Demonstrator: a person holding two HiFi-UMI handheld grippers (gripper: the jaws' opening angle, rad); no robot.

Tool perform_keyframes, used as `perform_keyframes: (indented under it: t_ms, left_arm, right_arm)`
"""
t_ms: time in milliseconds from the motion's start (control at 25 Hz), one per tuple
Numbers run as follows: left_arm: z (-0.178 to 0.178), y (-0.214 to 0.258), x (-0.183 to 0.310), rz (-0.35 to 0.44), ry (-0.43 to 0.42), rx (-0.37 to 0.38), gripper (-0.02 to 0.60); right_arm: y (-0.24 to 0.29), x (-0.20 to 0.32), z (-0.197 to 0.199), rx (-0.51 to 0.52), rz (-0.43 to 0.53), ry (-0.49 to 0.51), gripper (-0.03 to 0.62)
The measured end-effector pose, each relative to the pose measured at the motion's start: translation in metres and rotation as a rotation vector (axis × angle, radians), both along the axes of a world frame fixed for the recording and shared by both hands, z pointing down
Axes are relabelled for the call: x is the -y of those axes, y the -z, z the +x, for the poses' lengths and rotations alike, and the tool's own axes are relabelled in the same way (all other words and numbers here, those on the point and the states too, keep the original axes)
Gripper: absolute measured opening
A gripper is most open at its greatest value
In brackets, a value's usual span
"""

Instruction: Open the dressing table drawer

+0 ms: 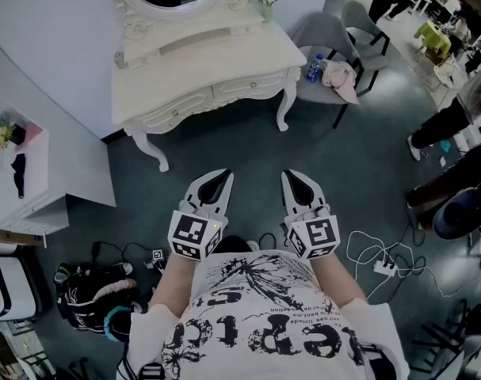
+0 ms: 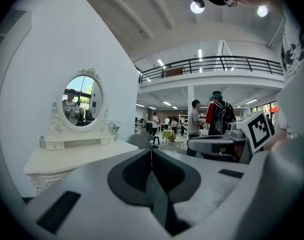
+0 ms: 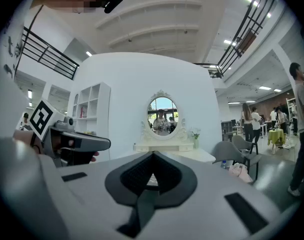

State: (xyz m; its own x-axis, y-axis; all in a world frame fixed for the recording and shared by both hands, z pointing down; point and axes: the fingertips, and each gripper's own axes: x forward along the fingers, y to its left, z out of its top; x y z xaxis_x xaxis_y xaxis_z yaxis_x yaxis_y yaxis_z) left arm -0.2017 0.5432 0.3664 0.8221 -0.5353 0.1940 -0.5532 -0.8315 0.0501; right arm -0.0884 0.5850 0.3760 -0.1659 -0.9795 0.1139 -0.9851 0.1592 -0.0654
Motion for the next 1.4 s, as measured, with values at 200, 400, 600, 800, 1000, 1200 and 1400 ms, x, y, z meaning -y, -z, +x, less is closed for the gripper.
perform_keyframes:
  t_ms: [200,400,600,800,1000,1200,1400]
  left_arm:
    - [0.0,0.001,0.006,0.006,0.001,0.004,0.02]
    - [0.004,-0.002,0.01,0.001,0.002,0.01,0.02]
    - [0.009,-0.006,0.017,-0.01,0.007,0.012,0.02]
    - [0.016,-0.013,0.023,-0.032,0.011,0.02,0.02]
    - [0.017,-0.024,0.045,-0.057,0.025,0.022,0.02]
    - [0.026,-0.037,0.079,-0.077,0.013,0.03,0.02]
    - [0.035,-0.039,0.139,-0.086,0.009,0.013,0.02]
  right_arm:
    - [0.0,0.006,0.0,-0.005,0.002,0.006,0.017]
    - [-0.004,0.011,0.002,0.004,-0.009,0.012,0.017]
    - [-0.01,0.016,0.008,0.032,-0.025,0.002,0.017]
    - [-0.02,0.024,0.017,0.045,-0.053,-0.006,0.017]
    - [-0.028,0.046,0.02,0.056,-0.07,-0.008,0.017]
    - [-0.041,0.08,0.029,0.064,-0.101,-0.021,0.017]
    - [-0.049,0.135,0.041,0.056,-0.125,-0.047,0.017]
